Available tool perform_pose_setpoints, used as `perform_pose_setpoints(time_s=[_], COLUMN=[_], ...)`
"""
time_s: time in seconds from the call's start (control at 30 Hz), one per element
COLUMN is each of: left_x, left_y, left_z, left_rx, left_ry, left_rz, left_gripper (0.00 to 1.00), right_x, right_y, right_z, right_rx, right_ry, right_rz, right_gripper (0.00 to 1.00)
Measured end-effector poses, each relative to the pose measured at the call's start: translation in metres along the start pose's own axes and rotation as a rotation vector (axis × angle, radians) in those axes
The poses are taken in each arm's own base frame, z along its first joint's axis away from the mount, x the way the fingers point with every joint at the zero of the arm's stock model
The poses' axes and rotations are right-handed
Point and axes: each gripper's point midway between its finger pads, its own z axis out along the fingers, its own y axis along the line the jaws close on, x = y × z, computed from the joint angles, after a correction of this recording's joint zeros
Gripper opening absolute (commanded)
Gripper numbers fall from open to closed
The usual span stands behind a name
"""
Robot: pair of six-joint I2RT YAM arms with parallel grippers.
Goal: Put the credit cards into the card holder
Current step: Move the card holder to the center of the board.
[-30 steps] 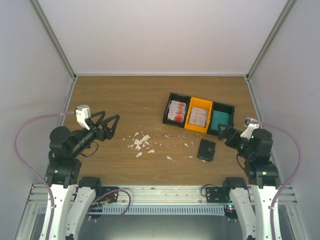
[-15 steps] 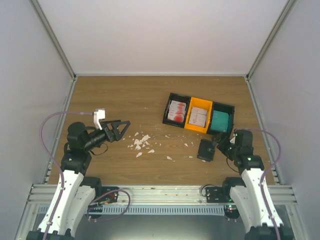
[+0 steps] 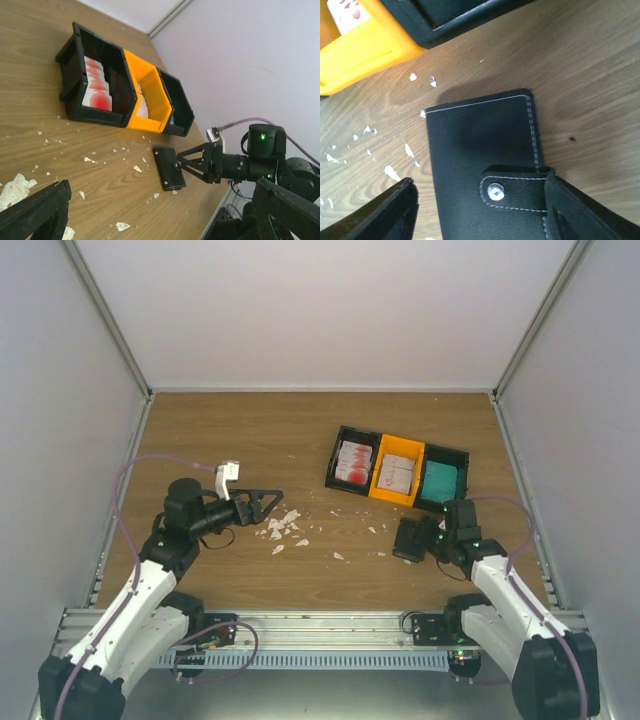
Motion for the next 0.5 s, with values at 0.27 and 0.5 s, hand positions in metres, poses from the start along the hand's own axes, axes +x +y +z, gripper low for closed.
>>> perform_pose_setpoints(time_s=[0.27, 0.5], left_x=[0.037, 0.089], left_y=[0.0, 0.015], left_z=[0.031, 0.059], left_rx=[-0.005, -0.052], left_ry=[0.108, 0.247], left_rz=[-0.026, -0.089], left_gripper=[0.99, 0.98], right_x=[0.011, 0.025], right_y=[0.004, 0.012], right_z=[0.015, 0.025], right_rx=[0.008, -0.018], right_ry=[0.044, 0.104], right_rz=[-0.06, -0.146], right_gripper=[0.51, 0.41])
